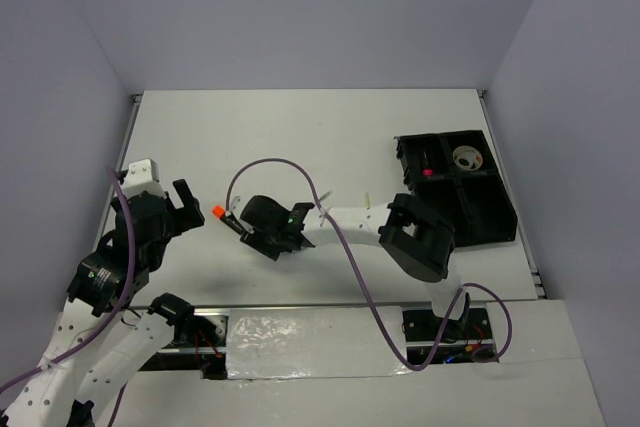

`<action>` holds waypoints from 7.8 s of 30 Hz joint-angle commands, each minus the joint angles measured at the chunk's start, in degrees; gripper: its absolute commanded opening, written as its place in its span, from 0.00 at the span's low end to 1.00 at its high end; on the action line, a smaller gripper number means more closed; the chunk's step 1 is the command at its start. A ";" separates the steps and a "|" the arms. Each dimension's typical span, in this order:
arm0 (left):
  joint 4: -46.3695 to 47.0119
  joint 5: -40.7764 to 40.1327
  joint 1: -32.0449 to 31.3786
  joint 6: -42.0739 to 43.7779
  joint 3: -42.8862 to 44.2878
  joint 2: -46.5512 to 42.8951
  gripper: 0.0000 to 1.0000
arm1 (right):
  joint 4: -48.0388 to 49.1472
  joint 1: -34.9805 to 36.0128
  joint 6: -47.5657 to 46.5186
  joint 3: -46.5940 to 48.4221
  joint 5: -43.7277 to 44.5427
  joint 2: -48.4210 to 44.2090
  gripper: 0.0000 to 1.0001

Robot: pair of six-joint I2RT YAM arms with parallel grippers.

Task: Sort the stationery into containers
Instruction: Pick up the pen from the center of the board, then place the pen in the storage box, then pick up the pen from the center of the board, then place the pen in the storage box, then pick up the stationery from the center of the board.

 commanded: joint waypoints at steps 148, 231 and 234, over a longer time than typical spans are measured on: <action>16.07 10.90 -23.16 -30.59 1.86 21.62 0.99 | 27.86 -6.25 40.12 -33.90 2.45 -44.70 0.00; 26.84 19.84 -9.89 -6.24 1.00 57.22 0.41 | -6.27 -36.84 27.63 -27.39 -12.03 -58.87 0.81; 27.46 20.89 -9.98 -5.36 0.21 55.29 0.05 | -3.90 -36.66 27.81 -28.44 -15.19 -58.78 0.81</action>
